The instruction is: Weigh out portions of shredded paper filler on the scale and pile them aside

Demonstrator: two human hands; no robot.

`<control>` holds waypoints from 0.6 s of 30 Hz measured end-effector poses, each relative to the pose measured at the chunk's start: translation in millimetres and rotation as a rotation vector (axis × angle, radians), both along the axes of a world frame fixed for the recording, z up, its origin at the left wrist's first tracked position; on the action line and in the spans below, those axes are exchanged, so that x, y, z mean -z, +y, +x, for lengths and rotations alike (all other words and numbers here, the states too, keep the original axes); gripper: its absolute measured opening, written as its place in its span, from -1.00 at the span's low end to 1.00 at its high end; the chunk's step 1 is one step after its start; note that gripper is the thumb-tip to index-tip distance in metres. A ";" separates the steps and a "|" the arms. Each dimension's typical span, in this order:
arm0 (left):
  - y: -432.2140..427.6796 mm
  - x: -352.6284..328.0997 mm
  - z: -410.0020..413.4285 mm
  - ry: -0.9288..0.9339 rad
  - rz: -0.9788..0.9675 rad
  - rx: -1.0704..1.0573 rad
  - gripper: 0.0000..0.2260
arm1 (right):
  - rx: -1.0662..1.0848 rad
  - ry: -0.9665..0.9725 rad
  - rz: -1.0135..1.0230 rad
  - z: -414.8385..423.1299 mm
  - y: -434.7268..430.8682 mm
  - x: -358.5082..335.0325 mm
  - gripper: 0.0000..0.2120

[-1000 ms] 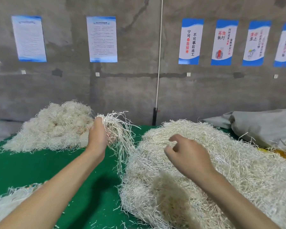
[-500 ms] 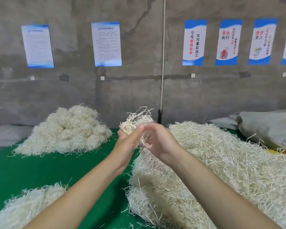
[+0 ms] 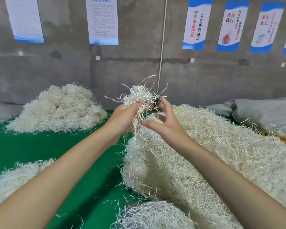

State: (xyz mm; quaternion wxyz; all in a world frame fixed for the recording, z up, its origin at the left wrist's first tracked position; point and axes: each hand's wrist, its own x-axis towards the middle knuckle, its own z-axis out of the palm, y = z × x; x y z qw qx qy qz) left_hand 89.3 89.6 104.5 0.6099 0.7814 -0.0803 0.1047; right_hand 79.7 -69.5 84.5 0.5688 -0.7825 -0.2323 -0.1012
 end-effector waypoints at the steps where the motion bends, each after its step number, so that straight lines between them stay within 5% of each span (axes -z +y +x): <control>1: -1.5 -0.2 -4.5 -0.030 0.071 0.002 -0.53 | -0.026 0.013 -0.014 -0.6 -4.5 4.4 0.03; 3: -5.3 -6.4 -11.9 -0.072 0.108 0.039 -0.60 | -0.103 -0.006 -0.118 -1.7 -9.8 13.0 0.10; 7: -13.7 -26.5 -18.9 -0.129 -0.165 0.038 -0.80 | -0.189 -0.035 -0.205 -1.3 -7.3 31.5 -0.07; 11: -1.8 -34.5 -13.0 -0.102 -0.349 -0.015 -0.51 | -0.114 0.055 -0.079 8.4 -9.7 74.4 -0.25; 18: 10.3 -14.2 -1.0 0.077 -0.592 -0.082 -0.51 | -0.227 0.308 -0.448 27.2 -9.8 151.0 -0.23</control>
